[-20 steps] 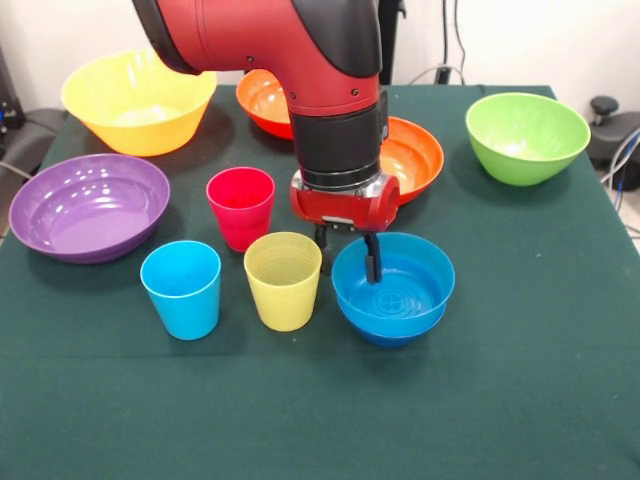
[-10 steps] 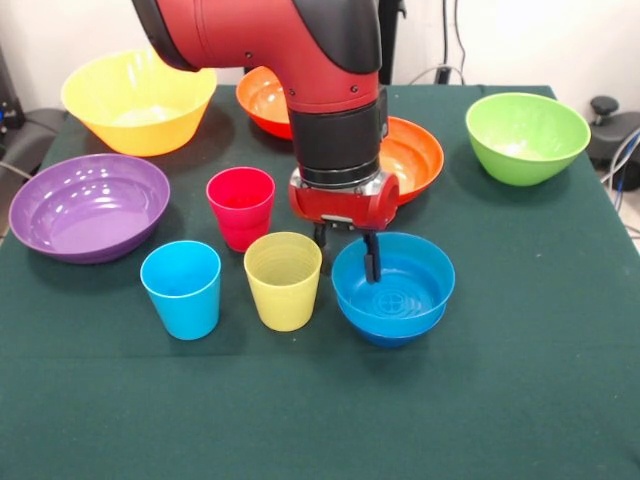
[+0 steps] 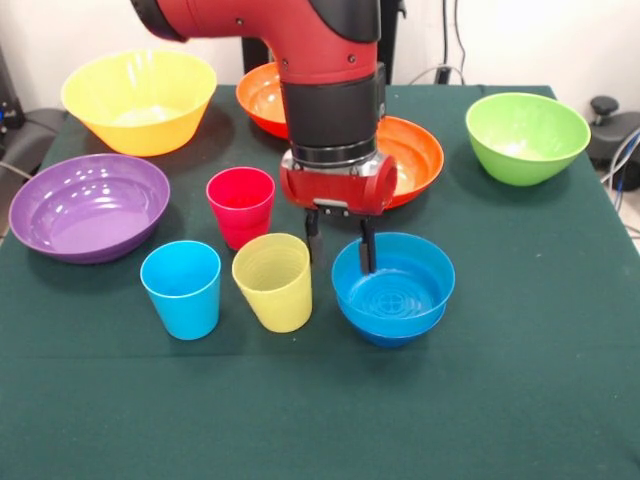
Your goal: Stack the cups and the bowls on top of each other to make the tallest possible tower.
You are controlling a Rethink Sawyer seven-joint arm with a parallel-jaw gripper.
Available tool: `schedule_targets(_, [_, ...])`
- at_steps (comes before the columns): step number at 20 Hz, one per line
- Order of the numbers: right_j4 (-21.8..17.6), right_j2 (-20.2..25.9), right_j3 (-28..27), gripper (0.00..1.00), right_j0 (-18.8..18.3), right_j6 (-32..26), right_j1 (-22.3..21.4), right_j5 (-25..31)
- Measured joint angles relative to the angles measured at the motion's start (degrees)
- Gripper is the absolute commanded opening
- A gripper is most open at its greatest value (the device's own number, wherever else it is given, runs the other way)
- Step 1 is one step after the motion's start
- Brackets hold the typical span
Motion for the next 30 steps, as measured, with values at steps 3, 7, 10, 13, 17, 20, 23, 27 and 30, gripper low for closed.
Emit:
schedule_targets(3, [0.22,0.07,0.01,1.00,0.02,0.00,-1.13,1.31])
schedule_targets(7, [0.81,0.39,0.01,1.00,0.02,0.00,-2.74,3.97])
schedule_targets(10, [1.64,0.81,0.02,1.00,0.02,0.00,-4.03,6.26])
schedule_targets(13, [2.93,1.41,0.01,1.00,0.02,0.00,-5.35,9.21])
schedule_targets(17, [3.71,2.12,0.01,1.00,0.02,0.00,-6.31,12.15])
schedule_targets(20, [4.03,2.48,-0.28,1.00,0.03,0.00,-6.65,14.15])
schedule_targets(23, [4.09,2.63,-1.19,1.00,0.02,0.00,-6.49,15.79])
schedule_targets(27, [4.02,2.62,-2.56,1.00,-0.20,0.00,-6.27,16.86])
schedule_targets(30, [3.93,2.62,-3.44,1.00,-0.39,0.00,-6.26,16.94])
